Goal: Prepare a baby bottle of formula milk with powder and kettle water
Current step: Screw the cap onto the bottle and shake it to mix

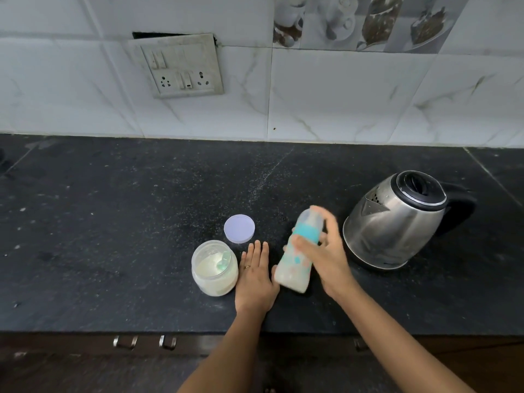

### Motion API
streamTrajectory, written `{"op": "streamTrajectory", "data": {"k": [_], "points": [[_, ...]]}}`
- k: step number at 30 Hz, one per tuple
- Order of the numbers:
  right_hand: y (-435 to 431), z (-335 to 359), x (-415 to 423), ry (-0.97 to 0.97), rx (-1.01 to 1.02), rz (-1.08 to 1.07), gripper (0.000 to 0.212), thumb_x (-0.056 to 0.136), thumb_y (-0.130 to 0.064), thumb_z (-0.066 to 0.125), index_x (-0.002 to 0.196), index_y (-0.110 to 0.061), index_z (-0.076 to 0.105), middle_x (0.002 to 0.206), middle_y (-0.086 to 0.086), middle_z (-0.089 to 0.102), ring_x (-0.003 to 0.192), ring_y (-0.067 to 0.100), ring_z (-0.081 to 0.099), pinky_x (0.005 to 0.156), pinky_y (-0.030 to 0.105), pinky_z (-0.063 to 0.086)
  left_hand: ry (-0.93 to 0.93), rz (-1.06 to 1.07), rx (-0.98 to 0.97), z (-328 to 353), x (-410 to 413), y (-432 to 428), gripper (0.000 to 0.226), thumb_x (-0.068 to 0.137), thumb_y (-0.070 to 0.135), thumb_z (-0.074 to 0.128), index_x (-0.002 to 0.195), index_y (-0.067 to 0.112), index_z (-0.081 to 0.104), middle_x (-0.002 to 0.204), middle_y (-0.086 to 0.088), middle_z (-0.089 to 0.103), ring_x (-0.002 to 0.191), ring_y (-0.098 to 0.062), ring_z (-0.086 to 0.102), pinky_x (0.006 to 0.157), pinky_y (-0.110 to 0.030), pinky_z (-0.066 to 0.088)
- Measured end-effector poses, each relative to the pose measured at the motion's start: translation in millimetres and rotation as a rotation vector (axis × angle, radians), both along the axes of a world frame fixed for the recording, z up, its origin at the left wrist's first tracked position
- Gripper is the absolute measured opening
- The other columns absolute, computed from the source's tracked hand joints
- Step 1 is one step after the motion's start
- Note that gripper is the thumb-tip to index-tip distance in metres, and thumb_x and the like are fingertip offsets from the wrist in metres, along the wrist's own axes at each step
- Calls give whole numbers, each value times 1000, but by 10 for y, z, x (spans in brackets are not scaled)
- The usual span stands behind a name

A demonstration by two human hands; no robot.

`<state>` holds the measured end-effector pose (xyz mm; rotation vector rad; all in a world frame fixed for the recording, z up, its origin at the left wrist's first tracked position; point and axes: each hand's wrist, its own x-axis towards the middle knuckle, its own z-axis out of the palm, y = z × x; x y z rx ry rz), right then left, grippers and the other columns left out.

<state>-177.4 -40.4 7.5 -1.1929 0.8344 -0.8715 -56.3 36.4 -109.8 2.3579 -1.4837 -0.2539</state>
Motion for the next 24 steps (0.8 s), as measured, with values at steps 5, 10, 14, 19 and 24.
{"op": "streamTrajectory", "data": {"k": [5,10,14,19,24], "points": [[-63,75,0,-102,82,-187,62,76,-10,77,124,-36,48,114,11,61,102,37,65,84,58,55,25,31,-2,36,-26,-15,70,90,44,11,153,13,15,160,-6,12,148,-17,3,115,-27,-16],[71,9,-93,54,-86,114,74,65,-20,84,127,-38,49,122,10,59,107,39,61,85,61,53,-8,-7,52,21,-11,-4,79,82,48,-3,153,14,3,162,-6,0,148,-17,-8,117,-30,-15],[-62,9,-103,-107,107,-152,68,67,-19,81,125,-37,49,119,18,60,105,45,62,86,62,53,0,31,16,49,-39,-24,76,86,46,0,153,13,12,161,-6,9,148,-17,1,116,-30,-12],[45,30,-121,24,-43,104,71,68,-15,84,126,-37,50,120,11,60,104,40,63,85,61,53,-12,5,67,53,-29,-13,78,84,47,-7,154,14,4,162,-6,0,148,-17,-6,117,-32,-12],[-127,54,-79,-133,149,-200,58,81,-8,75,123,-33,46,110,11,61,107,47,61,85,64,52,4,39,17,48,-51,-25,76,86,46,2,153,12,16,160,-8,12,148,-18,4,117,-31,-9]]}}
